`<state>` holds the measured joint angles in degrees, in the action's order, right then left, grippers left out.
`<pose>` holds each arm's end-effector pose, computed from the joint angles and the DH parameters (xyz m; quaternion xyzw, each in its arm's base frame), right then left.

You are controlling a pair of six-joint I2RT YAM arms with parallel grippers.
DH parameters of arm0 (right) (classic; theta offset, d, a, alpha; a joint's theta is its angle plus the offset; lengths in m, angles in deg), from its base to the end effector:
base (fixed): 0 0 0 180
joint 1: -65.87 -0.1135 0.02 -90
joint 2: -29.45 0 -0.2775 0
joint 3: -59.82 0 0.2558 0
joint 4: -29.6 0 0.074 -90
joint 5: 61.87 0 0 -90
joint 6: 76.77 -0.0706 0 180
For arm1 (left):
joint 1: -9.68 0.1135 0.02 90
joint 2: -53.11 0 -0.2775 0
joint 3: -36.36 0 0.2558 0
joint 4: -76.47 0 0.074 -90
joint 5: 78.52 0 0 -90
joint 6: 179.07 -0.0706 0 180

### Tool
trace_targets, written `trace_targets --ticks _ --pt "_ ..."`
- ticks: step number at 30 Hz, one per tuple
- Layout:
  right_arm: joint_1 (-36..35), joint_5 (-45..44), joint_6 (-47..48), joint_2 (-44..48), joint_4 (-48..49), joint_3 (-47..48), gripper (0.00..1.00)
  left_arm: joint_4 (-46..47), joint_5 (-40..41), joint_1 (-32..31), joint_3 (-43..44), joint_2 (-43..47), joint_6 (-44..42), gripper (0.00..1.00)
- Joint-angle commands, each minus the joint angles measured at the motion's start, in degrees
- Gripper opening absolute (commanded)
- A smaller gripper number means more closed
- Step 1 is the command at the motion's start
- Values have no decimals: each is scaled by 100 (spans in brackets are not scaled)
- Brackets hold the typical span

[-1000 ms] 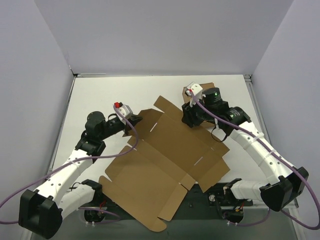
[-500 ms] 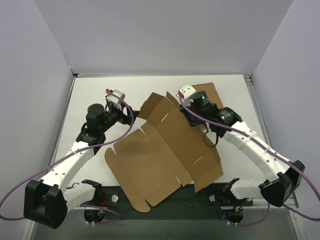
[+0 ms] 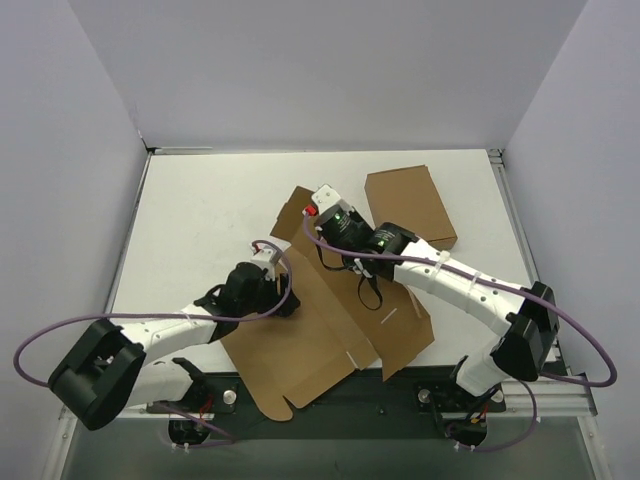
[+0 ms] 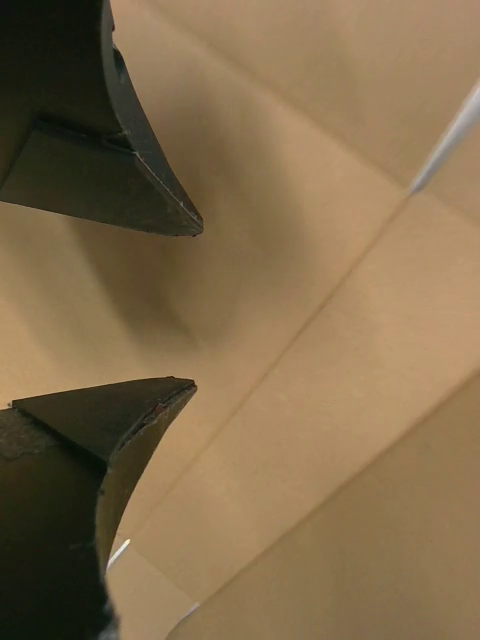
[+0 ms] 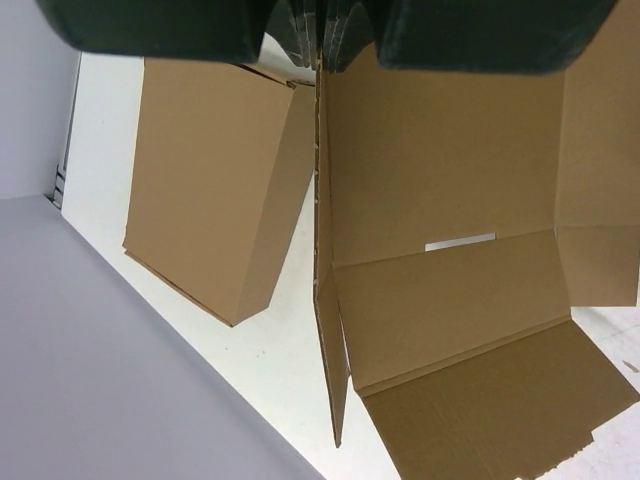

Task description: Fold the paper box

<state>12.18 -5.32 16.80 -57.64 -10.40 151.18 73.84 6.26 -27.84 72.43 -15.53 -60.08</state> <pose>0.2498 0.2742 0.3321 -0.2932 0.8110 -0.0470 0.5042 0.1963 -0.1588 0.1511 0.0869 0.8829 -0.2859 0.3623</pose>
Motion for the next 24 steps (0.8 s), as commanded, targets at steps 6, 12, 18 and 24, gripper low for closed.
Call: trace_targets --ticks 6,12,18,24 --pt "-773 -373 -972 -71 -115 236 0 1446 258 -291 -272 -712 476 67" --pt "-1117 -241 -1490 -466 -292 218 0 1762 258 -414 -466 -896 546 67" --pt "-1117 -170 -1632 -643 -485 253 0 1704 170 -423 -345 -704 389 67" --pt "-872 127 -939 59 -696 666 0 -63 -84 217 578 884 -428 76"
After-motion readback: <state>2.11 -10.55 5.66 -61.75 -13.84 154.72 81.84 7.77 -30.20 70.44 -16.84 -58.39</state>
